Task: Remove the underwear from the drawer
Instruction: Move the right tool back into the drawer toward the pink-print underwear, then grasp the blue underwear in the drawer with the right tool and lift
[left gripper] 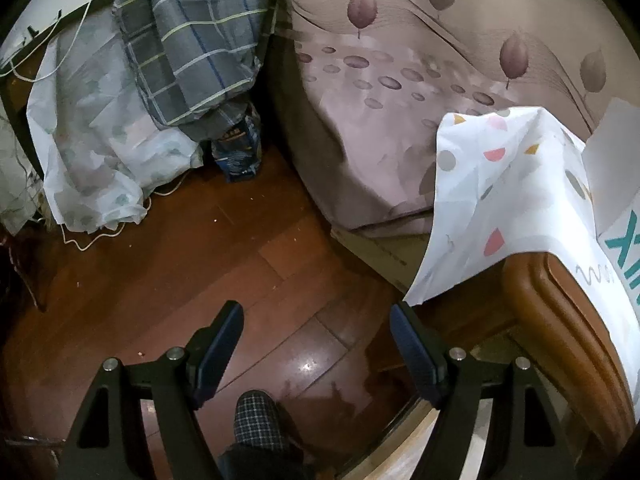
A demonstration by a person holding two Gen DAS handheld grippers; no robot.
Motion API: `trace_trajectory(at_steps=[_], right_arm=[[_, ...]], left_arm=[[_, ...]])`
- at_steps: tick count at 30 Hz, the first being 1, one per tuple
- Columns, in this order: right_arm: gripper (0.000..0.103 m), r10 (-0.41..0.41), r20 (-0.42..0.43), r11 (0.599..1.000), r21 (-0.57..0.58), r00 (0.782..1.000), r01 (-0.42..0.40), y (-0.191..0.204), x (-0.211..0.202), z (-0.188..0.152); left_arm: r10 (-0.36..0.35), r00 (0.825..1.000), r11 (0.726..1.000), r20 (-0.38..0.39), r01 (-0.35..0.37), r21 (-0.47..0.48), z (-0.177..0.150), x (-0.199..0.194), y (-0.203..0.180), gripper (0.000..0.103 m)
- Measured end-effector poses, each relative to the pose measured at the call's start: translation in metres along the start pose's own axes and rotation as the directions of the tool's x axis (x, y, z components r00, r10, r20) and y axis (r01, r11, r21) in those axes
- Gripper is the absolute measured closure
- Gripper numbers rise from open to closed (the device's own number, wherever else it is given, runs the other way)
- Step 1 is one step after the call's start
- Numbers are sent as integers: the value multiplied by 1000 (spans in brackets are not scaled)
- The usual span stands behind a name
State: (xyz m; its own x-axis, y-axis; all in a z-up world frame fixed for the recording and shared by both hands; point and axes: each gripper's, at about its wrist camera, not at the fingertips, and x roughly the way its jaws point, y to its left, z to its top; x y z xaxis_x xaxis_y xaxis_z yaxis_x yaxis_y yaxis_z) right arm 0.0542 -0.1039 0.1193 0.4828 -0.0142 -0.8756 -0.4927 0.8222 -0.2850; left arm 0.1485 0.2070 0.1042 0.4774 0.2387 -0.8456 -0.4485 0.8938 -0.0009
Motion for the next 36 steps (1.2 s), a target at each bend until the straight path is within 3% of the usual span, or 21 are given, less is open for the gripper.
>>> trace_trajectory(at_steps=[7, 14, 27, 36], right_arm=[[37, -33, -100, 988, -156, 994, 17, 16, 79, -11], [37, -77, -145, 977, -206, 986, 46, 17, 130, -15], [37, -23, -170, 984, -178, 985, -8, 0, 175, -20], [37, 57, -176, 993, -87, 983, -73, -23, 195, -17]], left_arm=[[-2, 1000, 1000, -5, 2, 25, 0, 1, -7, 25], [-14, 1000, 999, -19, 15, 37, -2, 2, -8, 25], [-19, 999, 997, -42, 23, 77, -7, 5, -19, 25], [-15, 999, 994, -42, 20, 106, -8, 7, -26, 25]])
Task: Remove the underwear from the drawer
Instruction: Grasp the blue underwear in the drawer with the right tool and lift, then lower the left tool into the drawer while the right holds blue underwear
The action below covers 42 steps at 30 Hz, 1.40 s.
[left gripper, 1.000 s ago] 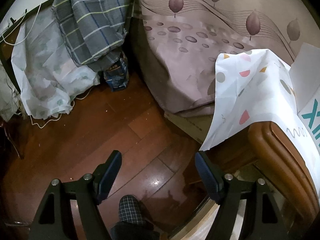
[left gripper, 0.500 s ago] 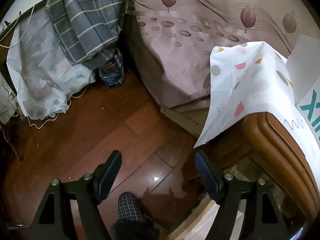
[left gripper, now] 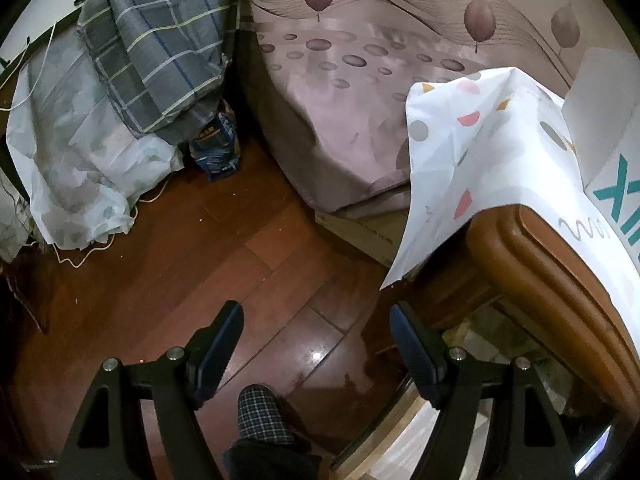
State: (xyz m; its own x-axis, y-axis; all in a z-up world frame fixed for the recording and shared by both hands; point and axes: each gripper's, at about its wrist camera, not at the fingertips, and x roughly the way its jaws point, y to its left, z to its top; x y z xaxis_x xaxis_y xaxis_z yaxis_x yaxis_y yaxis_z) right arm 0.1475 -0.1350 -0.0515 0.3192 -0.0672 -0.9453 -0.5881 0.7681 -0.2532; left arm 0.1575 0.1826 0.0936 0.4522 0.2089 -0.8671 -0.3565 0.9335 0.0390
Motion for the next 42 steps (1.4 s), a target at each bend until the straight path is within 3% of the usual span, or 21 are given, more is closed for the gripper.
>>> trace_trajectory(at_steps=[5, 7, 9, 10, 19, 30, 36, 39, 42], right_arm=[[37, 47, 5, 997, 62, 999, -47, -9, 4, -4], [43, 82, 12, 993, 90, 997, -82, -12, 4, -7], [55, 128, 15, 985, 117, 992, -129, -16, 4, -9], [55, 133, 11, 984, 120, 991, -133, -18, 4, -10], [63, 80, 7, 996, 51, 997, -80, -16, -15, -18], [64, -4, 109, 984, 175, 994, -15, -20, -85, -45], [63, -49, 259, 919, 389, 965, -58, -35, -137, -66], [63, -119, 354, 854, 513, 928, -86, -41, -173, -87], [63, -213, 392, 788, 611, 895, -80, -50, -197, -106]], left_arm=[[-2, 1000, 1000, -4, 2, 9, -1, 1, -2, 25], [-9, 1000, 1000, -6, 9, 15, -1, 2, -1, 25], [1, 1000, 1000, -5, -1, 20, -2, 3, 0, 25], [5, 1000, 1000, -5, -5, 21, -2, 3, -1, 25], [-8, 999, 998, -35, 10, 59, -6, 12, -12, 25], [-47, 995, 990, -91, 59, 131, -20, 20, -32, 25], [-74, 991, 977, -110, 94, 193, -34, 18, -49, 25], [-107, 985, 959, -133, 138, 248, -45, 18, -64, 25], [-155, 972, 942, -177, 200, 269, -57, 18, -76, 25]])
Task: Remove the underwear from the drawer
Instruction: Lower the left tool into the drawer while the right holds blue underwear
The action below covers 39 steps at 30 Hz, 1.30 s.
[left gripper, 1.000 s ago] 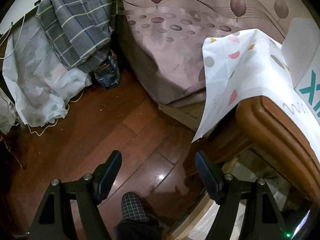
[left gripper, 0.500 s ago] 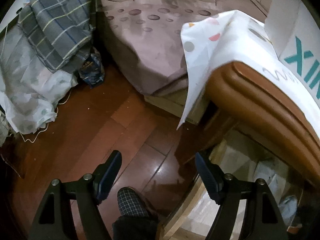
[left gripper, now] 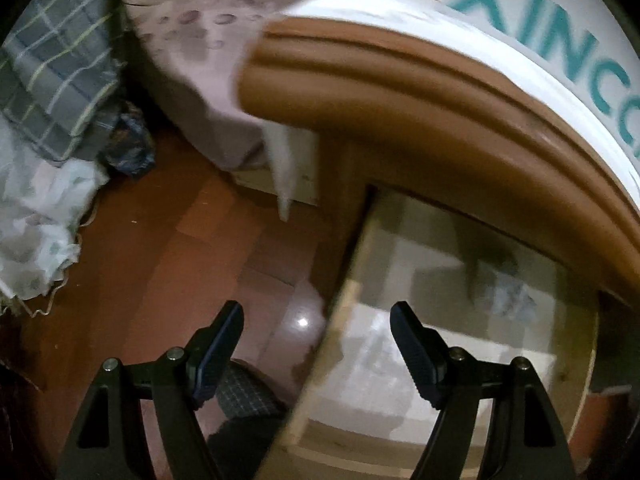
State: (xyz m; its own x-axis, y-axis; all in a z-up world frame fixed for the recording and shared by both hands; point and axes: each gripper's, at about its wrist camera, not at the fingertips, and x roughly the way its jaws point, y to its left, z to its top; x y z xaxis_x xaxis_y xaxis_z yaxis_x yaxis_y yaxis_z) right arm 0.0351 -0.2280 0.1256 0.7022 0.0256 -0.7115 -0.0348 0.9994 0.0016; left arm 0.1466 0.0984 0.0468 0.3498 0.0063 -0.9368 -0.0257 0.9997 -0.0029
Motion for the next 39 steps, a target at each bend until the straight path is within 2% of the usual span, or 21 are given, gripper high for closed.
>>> trace_trajectory(at_steps=[4, 5, 8, 11, 13, 16, 19, 22, 25, 27, 29, 31, 37, 39], right_arm=[[63, -117, 82, 983, 154, 990, 104, -27, -26, -3], [63, -150, 93, 974, 185, 984, 131, -33, -30, -5], [63, -184, 108, 954, 257, 977, 151, -47, -35, -8], [63, -185, 98, 945, 292, 978, 150, -58, -38, -12], [63, -202, 105, 945, 282, 974, 166, -60, -39, -14], [63, -215, 117, 949, 260, 970, 179, -58, -41, -16], [63, -206, 126, 950, 266, 970, 167, -61, -44, -16], [63, -196, 119, 948, 278, 973, 157, -64, -42, -16], [63, -209, 122, 947, 272, 970, 170, -64, -43, -16], [63, -232, 132, 942, 277, 964, 189, -66, -46, -16], [63, -254, 141, 934, 293, 957, 205, -71, -49, -17], [63, -265, 139, 926, 312, 954, 212, -76, -51, -18], [63, -249, 126, 922, 335, 960, 195, -81, -50, -20], [63, -251, 125, 925, 323, 960, 200, -79, -50, -19]], left_arm=[[-62, 997, 998, -47, 61, -20, -9, 7, -14, 25], [-92, 994, 994, -59, 88, -67, -13, 9, -14, 25], [-174, 978, 971, -111, 152, -184, -24, 16, -20, 25], [-235, 963, 940, -131, 191, -281, -34, 22, -29, 25], [-286, 946, 922, -150, 228, -314, -38, 27, -43, 25], [-327, 930, 907, -166, 260, -331, -39, 36, -66, 25], [-333, 934, 897, -132, 270, -351, -41, 41, -83, 25], [-381, 916, 838, -124, 286, -464, -48, 59, -88, 25], [-398, 909, 793, -122, 274, -545, -49, 73, -86, 27], [-400, 909, 782, -114, 274, -561, -48, 77, -87, 27], [-384, 919, 772, -93, 264, -578, -46, 80, -89, 27], [-397, 914, 758, -79, 278, -590, -44, 84, -93, 27], [-412, 908, 721, -81, 270, -638, -42, 100, -102, 27], [-400, 913, 721, -86, 255, -644, -41, 103, -103, 27]])
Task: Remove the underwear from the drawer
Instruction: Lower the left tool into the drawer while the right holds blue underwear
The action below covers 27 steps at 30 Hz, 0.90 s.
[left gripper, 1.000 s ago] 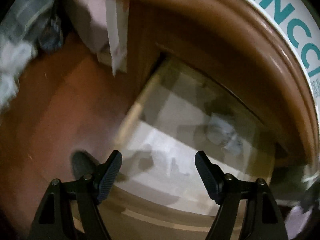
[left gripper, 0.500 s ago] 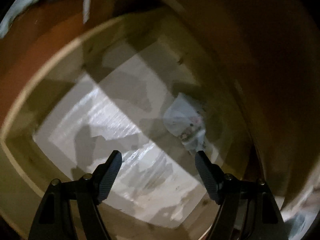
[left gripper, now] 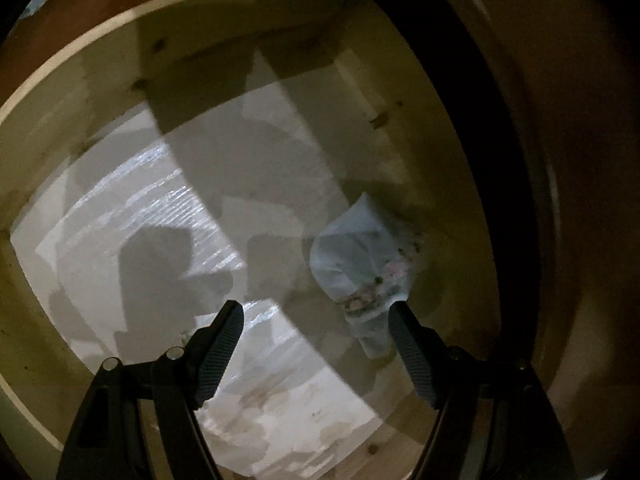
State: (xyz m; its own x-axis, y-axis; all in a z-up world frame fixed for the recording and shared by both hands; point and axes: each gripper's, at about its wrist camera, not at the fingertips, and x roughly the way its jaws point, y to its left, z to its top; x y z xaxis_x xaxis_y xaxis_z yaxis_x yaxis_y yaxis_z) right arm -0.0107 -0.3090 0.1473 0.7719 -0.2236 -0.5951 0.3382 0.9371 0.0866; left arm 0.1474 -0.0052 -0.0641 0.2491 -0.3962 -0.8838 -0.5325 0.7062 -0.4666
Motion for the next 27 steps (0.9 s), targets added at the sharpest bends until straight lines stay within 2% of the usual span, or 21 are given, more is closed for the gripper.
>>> trace_trajectory(at_steps=[4, 12, 17, 21, 23, 24, 26, 27], right_arm=[[63, 9, 5, 1000, -9, 1000, -9, 2, 0, 1], [63, 16, 4, 1000, 15, 1000, -16, -1, -2, 2], [63, 12, 13, 1000, 24, 1000, -12, -3, -3, 4], [63, 6, 17, 1000, 19, 1000, -6, -1, -3, 4], [63, 9, 18, 1000, 14, 1000, -9, 0, -3, 4], [63, 11, 18, 1000, 11, 1000, -11, 1, -3, 4], [63, 15, 16, 1000, 6, 1000, -15, 1, -3, 4], [63, 17, 15, 1000, 5, 1000, -17, 2, -3, 4]], left_arm=[[14, 1000, 1000, 20, -15, 8, 3, 10, -10, 27], [33, 996, 998, 86, -28, -57, 5, 19, -12, 27], [58, 986, 993, 157, -41, -108, 2, 20, -18, 27], [87, 977, 992, 195, -67, -108, -2, 21, -26, 27], [128, 972, 989, 196, -110, -100, -3, 21, -29, 37], [144, 970, 987, 195, -128, -95, -9, 20, -30, 47], [162, 970, 986, 181, -152, -67, -10, 19, -31, 68], [151, 975, 988, 165, -143, -63, -12, 19, -29, 90]])
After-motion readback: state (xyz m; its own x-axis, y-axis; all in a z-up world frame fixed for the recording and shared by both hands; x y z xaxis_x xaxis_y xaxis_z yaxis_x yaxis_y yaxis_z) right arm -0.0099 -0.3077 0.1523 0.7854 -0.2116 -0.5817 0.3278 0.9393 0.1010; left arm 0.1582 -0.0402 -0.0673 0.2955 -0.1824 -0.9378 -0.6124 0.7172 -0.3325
